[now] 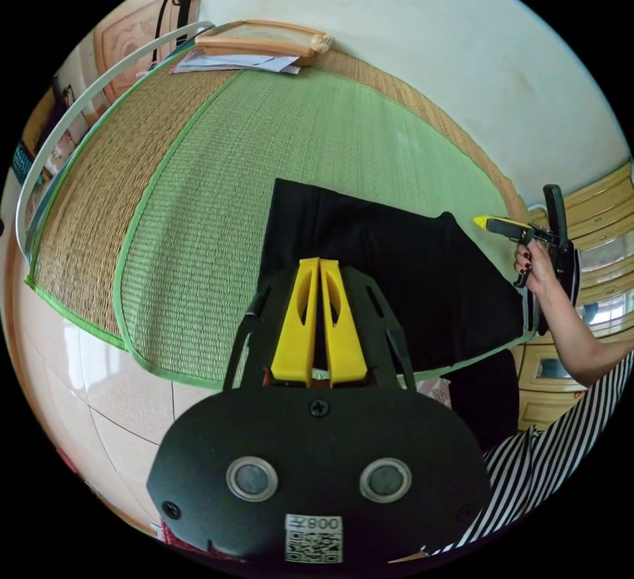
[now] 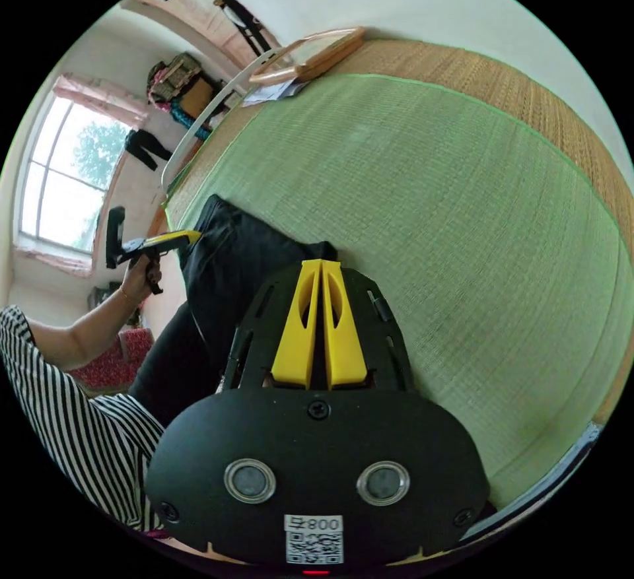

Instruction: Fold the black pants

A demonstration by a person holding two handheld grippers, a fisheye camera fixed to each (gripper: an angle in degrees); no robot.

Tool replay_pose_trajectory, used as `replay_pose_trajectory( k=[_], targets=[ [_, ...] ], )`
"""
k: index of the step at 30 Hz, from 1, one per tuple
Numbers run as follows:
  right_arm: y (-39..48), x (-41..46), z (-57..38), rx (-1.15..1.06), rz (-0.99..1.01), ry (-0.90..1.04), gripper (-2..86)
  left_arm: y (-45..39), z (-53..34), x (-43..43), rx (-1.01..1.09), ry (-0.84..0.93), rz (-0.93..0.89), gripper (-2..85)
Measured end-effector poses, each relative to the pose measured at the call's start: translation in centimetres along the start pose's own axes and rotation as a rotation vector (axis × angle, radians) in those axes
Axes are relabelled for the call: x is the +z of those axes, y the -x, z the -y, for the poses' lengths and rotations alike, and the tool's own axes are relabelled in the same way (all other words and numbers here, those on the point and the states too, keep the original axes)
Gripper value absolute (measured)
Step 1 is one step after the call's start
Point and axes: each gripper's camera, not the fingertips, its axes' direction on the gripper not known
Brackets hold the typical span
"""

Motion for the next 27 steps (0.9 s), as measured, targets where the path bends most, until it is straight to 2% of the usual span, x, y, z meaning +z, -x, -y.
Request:
replay_pose_trajectory(
  k=[4, 9, 14, 17, 23, 27],
  targets=[
    [2.5, 3.5, 0.8, 0.002, -0.163, 0.103, 0.1, 0.6, -1.7, 1.0, -0.018, 0.025, -0.001, 0.1],
    [1.9, 2.4, 2.1, 0.162, -0.055, 0.082, 0.1, 0.4, -2.0, 1.7, -0.013, 0.041, 0.005, 0.1],
    [6.5, -0.6, 3.5, 0.116, -0.088, 0.006, 0.1, -0.9, -2.2, 2.6, 0.022, 0.029, -0.002, 0.1],
    [7.5, 1.5, 4.8, 0.112, -0.178, 0.143, 0.1, -1.0, -2.6, 4.4, 0.01, 0.079, 0.003, 0.1],
    [12.0, -3.9, 4.0, 0.064, -0.107, 0.068, 0.1, -3.4, -4.8, 5.8, 0.083, 0.076, -0.079, 0.1],
    [16.6, -6.0, -1.7, 0.034, -0.009, 0.106, 0.1, -4.9, -6.4, 9.3, 0.117, 0.16, 0.009, 0.1]
  ],
)
